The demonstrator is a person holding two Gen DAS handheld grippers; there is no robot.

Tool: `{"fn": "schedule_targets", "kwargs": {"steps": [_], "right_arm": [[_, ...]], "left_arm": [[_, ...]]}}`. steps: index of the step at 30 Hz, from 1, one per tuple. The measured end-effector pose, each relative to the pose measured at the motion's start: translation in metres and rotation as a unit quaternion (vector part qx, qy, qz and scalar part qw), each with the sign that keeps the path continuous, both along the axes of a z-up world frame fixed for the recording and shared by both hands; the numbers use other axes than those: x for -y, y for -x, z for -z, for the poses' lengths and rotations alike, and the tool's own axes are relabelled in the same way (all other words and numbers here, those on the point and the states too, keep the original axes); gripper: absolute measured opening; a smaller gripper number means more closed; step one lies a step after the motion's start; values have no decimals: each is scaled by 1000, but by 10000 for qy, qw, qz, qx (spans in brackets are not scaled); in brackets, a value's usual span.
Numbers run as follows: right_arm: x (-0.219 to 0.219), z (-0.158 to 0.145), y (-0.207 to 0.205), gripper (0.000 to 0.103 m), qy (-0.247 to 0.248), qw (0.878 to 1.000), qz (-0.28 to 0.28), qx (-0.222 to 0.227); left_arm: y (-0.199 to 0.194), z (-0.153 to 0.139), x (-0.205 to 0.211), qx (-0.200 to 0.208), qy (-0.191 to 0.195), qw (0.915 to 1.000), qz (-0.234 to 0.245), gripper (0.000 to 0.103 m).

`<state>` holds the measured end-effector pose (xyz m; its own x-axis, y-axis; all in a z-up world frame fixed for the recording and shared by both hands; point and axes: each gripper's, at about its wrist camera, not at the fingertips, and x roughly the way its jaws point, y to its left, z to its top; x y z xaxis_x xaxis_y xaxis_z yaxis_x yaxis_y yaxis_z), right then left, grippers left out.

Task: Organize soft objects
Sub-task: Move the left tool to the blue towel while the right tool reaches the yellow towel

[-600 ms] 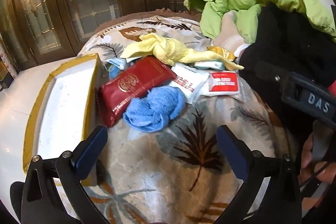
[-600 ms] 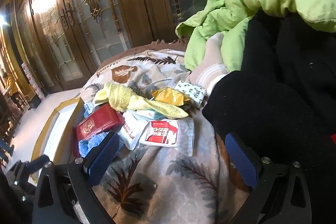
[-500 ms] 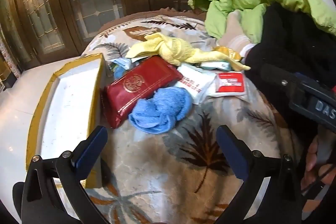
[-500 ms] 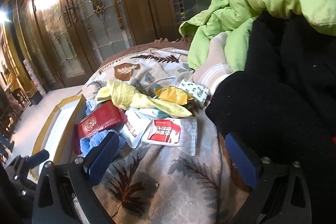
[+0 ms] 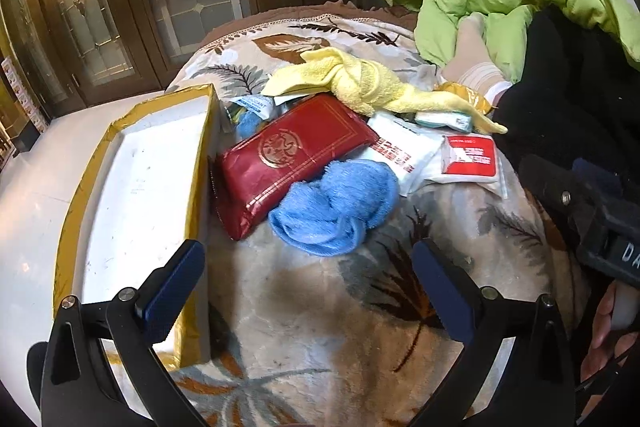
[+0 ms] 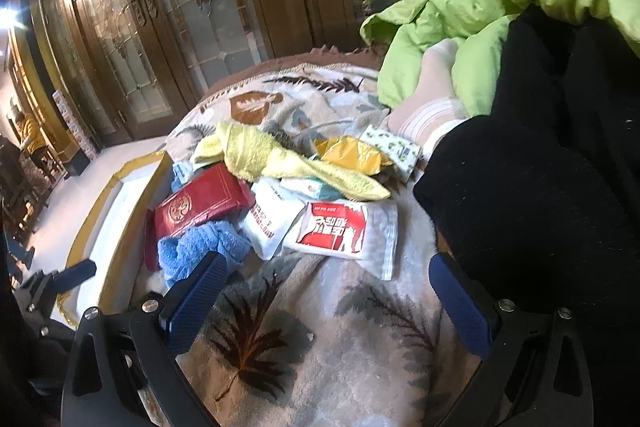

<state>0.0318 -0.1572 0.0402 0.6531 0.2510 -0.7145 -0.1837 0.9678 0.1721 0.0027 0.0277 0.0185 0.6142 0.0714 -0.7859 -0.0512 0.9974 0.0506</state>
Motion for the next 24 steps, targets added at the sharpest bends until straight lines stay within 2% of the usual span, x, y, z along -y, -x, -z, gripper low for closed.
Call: {"fn": "schedule_targets", "kwargs": {"steps": [4, 9, 11, 15, 21, 24], "right_arm": [[-2, 2, -8, 102, -52, 9999, -112, -111], [-13, 11, -20, 102, -353, 9967, -469, -559], [-19, 12, -21, 102, -390, 9959, -544, -601], [-14, 5, -27, 102, -7, 9991, -153, -388], [18, -11, -31, 102, -89, 9995, 208, -202], [25, -12, -36, 102, -111, 9993, 245, -250]], "left_arm": [[-13, -4, -10, -68, 9, 9999, 108, 103], [-31, -9, -13, -297, 21, 9978, 587, 103], [-36, -13, -14, -327, 19, 9966, 753, 103], [-49, -9, -10, -481, -126, 9944, 930, 103], [-60, 1, 5, -580, 56, 9918, 1134, 103], [-65, 10, 17, -721, 75, 9894, 1262, 103]]}}
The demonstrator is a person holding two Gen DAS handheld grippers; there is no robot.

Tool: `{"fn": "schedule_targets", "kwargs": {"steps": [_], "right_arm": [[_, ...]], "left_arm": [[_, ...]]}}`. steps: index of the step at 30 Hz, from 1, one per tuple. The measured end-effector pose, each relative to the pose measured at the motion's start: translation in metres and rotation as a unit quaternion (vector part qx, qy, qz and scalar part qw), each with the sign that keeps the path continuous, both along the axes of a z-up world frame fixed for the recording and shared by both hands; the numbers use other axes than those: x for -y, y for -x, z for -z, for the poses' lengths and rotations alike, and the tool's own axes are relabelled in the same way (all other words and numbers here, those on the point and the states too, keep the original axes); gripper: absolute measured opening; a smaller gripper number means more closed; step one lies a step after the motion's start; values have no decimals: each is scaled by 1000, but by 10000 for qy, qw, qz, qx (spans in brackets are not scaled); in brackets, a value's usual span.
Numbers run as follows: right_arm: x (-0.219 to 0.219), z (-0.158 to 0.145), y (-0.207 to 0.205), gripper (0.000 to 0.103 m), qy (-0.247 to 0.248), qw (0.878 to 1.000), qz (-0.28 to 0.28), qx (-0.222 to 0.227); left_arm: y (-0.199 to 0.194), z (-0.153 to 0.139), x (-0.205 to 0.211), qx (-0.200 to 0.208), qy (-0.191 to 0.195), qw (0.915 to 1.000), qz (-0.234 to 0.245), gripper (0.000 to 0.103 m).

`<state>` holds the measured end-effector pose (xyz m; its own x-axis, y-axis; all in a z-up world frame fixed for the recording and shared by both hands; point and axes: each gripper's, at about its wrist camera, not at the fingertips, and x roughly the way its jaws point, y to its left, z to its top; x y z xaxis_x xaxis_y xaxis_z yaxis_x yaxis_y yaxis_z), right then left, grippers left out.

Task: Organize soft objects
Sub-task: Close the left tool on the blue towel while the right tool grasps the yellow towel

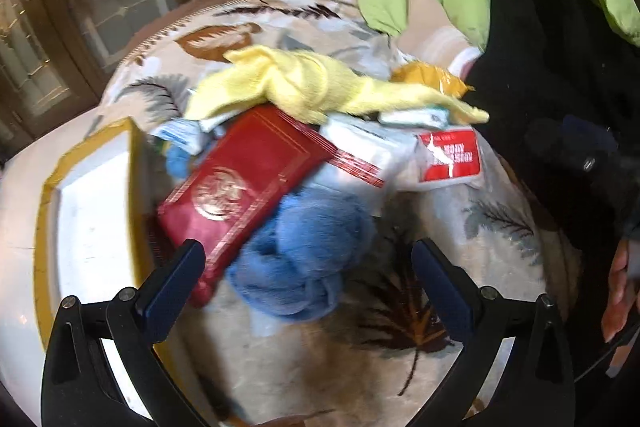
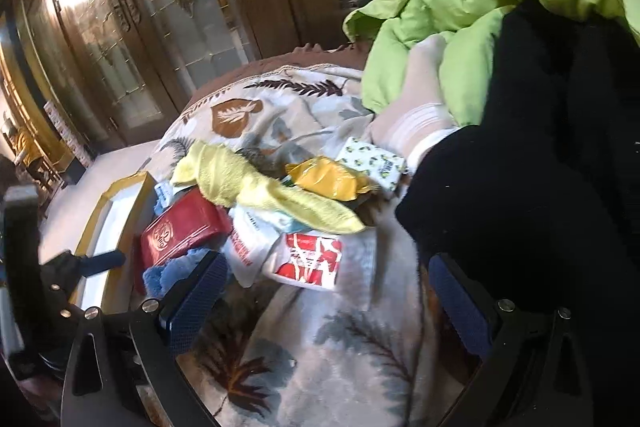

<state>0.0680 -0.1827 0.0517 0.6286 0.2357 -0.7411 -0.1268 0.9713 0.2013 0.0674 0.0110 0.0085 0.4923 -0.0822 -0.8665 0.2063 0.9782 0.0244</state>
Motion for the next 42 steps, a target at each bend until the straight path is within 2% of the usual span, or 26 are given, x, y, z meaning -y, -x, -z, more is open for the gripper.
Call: {"fn": "schedule_targets", "kwargs": {"steps": [5, 9, 15, 22, 25, 28, 30, 32, 35, 37, 38, 39, 42], "right_arm": [[-3, -5, -22, 102, -41, 9999, -104, -47], [-30, -17, -60, 102, 51, 9970, -761, -124], [-84, 1, -113, 102, 486, 9825, -1719, -524], [-122, 22, -134, 100, 761, 9668, -2355, -641], [-133, 31, -140, 92, 827, 9598, -2565, -785], [-142, 41, -141, 75, 947, 9526, -2740, -919], [-144, 49, -143, 60, 824, 9504, -2797, -1081], [-142, 51, -143, 59, 742, 9531, -2741, -1046], [-141, 52, -142, 54, 754, 9551, -2678, -1021], [-140, 50, -139, 51, 766, 9564, -2638, -993], [-140, 48, -138, 49, 752, 9574, -2619, -955], [-139, 46, -135, 49, 704, 9589, -2592, -913], [-126, 29, -129, 48, 307, 9673, -2408, -735]], "left_arm": [[-7, 17, 8, -182, -74, 9998, 45, 103], [-7, 28, 12, -297, -120, 9994, 99, 103], [-14, 36, 16, -382, -90, 9992, 101, 103], [-25, 45, 13, -548, -72, 9984, 102, 103], [-27, 49, 11, -609, -16, 9981, 38, 103], [-28, 53, 11, -587, -54, 9983, 29, 103], [-28, 56, 12, -579, -101, 9983, 51, 103], [-26, 58, 13, -561, -84, 9984, 29, 101], [-24, 59, 12, -488, -141, 9987, -2, 90], [-23, 59, 12, -445, -245, 9987, -30, 70], [-22, 59, 12, -401, -338, 9986, -48, 64], [-20, 58, 12, -350, -397, 9986, -92, 54], [-16, 50, 3, -335, -131, 9991, -224, 44]]}}
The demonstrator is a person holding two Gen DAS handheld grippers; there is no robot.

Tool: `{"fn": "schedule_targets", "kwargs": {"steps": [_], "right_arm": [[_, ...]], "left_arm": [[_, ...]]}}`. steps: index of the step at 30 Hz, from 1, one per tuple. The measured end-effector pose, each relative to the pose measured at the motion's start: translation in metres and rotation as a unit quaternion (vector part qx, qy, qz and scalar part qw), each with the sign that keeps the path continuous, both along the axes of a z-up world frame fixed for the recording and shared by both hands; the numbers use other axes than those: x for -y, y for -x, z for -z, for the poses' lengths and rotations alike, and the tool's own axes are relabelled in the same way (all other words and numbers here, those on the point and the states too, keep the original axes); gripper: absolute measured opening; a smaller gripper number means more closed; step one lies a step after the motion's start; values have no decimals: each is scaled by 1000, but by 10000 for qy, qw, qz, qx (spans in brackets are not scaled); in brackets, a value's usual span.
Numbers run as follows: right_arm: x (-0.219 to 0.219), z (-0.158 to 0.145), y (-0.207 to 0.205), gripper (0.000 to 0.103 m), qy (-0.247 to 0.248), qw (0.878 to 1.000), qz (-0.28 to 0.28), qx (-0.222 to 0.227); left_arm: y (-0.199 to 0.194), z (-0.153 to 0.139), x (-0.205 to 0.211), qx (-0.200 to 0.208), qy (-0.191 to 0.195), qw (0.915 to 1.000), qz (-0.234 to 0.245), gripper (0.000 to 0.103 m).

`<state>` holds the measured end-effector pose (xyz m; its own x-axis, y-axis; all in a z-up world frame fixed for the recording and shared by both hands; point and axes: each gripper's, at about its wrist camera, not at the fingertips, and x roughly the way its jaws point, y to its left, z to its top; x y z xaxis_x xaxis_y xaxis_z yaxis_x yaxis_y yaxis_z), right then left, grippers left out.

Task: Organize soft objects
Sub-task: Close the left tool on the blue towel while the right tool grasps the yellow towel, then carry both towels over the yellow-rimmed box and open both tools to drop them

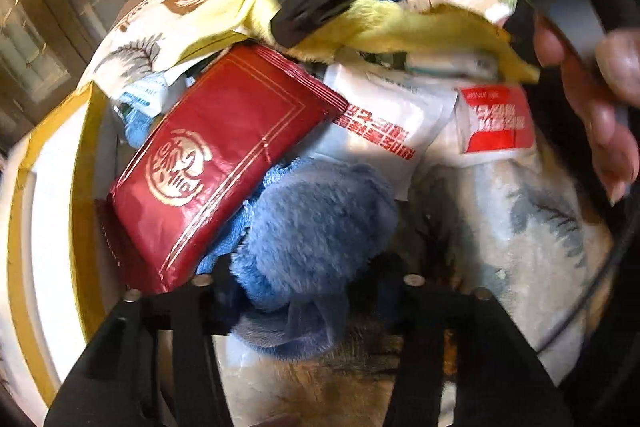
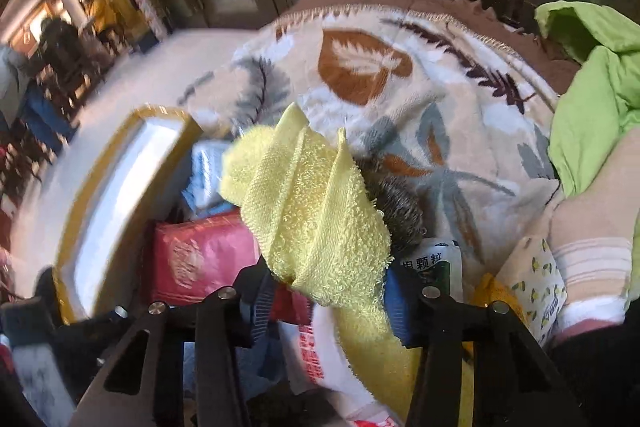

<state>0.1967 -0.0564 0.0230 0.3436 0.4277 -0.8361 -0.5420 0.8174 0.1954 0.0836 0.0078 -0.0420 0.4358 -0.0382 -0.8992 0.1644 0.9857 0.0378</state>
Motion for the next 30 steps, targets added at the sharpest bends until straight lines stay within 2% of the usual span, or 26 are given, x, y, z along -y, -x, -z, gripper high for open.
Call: {"fn": "schedule_targets", "kwargs": {"steps": [8, 14, 19, 23, 26, 30], "right_arm": [[33, -52, 16, 48, -843, 9957, 384, 72], [35, -81, 32, 48, -1146, 9925, 358, 222], [15, -97, 41, 48, -1413, 9895, 170, 239], [-13, -104, 45, 48, -1536, 9880, -61, 177], [-37, -107, 46, 48, -1757, 9841, -250, -25], [-74, -106, 47, 48, -2239, 9712, -524, -624]], "left_arm": [[14, -28, -21, 51, 575, 9981, -228, 40], [27, -63, -46, 249, 987, 9942, -341, 40], [38, -90, -66, 519, 1082, 9913, -535, 40], [43, -120, -98, 922, 1054, 9871, -782, 40], [40, -133, -126, 1084, 978, 9839, -1032, 40], [39, -134, -165, 1188, 802, 9789, -1459, 40]]}}
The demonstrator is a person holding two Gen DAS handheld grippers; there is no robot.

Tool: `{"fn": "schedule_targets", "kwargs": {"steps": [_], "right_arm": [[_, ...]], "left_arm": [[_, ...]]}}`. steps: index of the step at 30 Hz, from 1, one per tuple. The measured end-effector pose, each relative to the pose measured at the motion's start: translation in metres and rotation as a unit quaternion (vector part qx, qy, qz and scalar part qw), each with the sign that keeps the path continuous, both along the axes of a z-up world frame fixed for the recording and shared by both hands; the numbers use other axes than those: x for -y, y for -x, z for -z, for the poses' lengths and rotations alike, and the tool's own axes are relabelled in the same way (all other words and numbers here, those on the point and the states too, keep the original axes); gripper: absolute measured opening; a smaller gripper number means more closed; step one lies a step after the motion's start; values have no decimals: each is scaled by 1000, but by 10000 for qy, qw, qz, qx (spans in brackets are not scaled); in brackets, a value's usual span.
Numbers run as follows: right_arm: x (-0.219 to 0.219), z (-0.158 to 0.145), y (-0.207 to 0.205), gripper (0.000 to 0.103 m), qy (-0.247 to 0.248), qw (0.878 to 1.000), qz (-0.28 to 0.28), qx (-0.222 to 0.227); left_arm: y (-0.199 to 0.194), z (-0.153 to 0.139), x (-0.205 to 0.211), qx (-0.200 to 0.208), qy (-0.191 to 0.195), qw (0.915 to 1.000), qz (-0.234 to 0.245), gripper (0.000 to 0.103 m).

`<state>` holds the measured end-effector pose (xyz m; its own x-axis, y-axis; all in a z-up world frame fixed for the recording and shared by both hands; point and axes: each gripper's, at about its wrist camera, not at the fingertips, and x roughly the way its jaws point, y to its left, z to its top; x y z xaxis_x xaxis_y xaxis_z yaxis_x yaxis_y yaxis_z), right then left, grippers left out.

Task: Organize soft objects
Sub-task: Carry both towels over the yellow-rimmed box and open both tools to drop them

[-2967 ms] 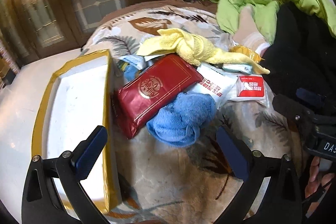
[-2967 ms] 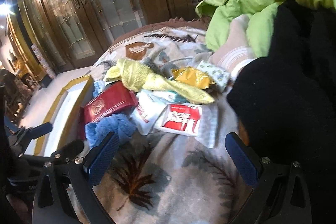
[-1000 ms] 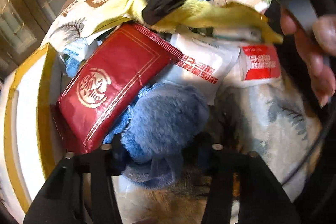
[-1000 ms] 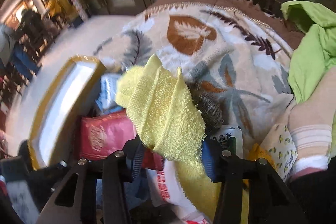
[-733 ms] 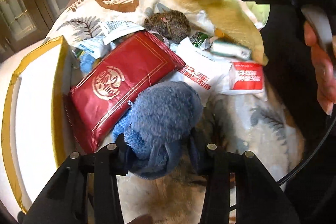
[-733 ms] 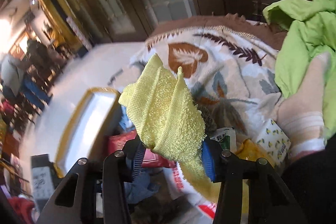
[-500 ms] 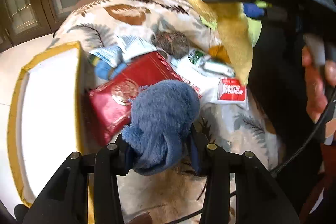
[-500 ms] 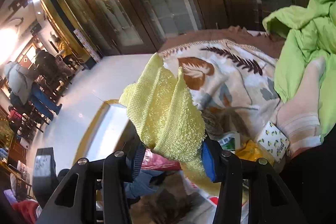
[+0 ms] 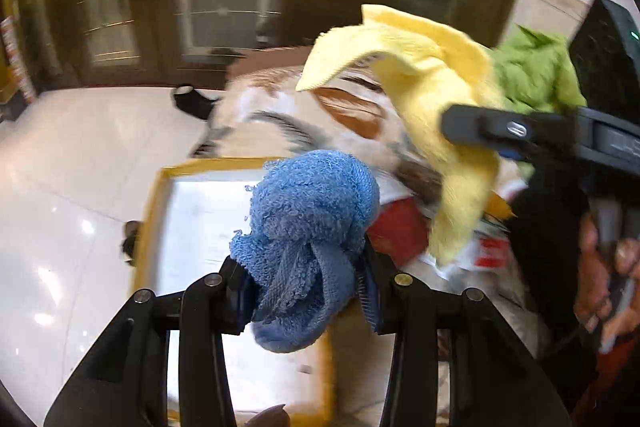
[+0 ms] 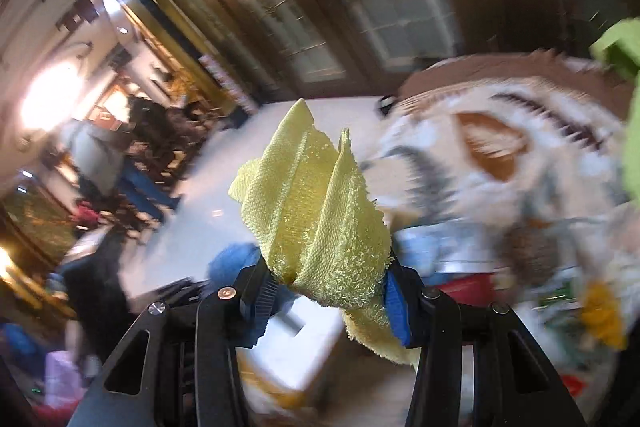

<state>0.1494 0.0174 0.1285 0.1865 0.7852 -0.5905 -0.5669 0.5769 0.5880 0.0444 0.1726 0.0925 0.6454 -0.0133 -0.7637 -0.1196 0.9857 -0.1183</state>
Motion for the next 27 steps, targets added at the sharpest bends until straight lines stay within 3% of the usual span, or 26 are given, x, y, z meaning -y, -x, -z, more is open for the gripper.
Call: {"fn": "schedule_targets", "kwargs": {"steps": [2, 6, 12, 16, 18, 20, 22, 23, 27], "right_arm": [[-17, 8, 1, 48, -209, 9991, -96, -366], [-52, 51, -10, 48, -705, 9843, -93, -1613], [-88, 124, -20, 48, -570, 9662, 374, -2487], [-107, 161, -21, 49, -231, 9630, 632, -2610], [-117, 168, -19, 53, 140, 9707, 651, -2308], [-121, 166, -17, 55, 331, 9775, 664, -1972], [-122, 162, -15, 58, 532, 9812, 682, -1727], [-120, 161, -15, 63, 545, 9813, 701, -1708], [-107, 142, -15, 64, 429, 9830, 773, -1608]], "left_arm": [[0, 2, -16, -15, -45, 9998, -205, 40], [0, 21, -44, -147, -146, 9982, -570, 40], [-16, 71, -75, -612, -20, 9930, -1007, 40], [-24, 93, -80, -715, 71, 9915, -1085, 40], [-27, 100, -82, -732, 228, 9915, -1051, 44], [-28, 104, -82, -803, 225, 9917, -978, 57], [-29, 106, -78, -843, -91, 9916, -982, 76], [-29, 106, -75, -840, -194, 9917, -957, 79], [-26, 102, -72, -732, -363, 9920, -963, 89]]}}
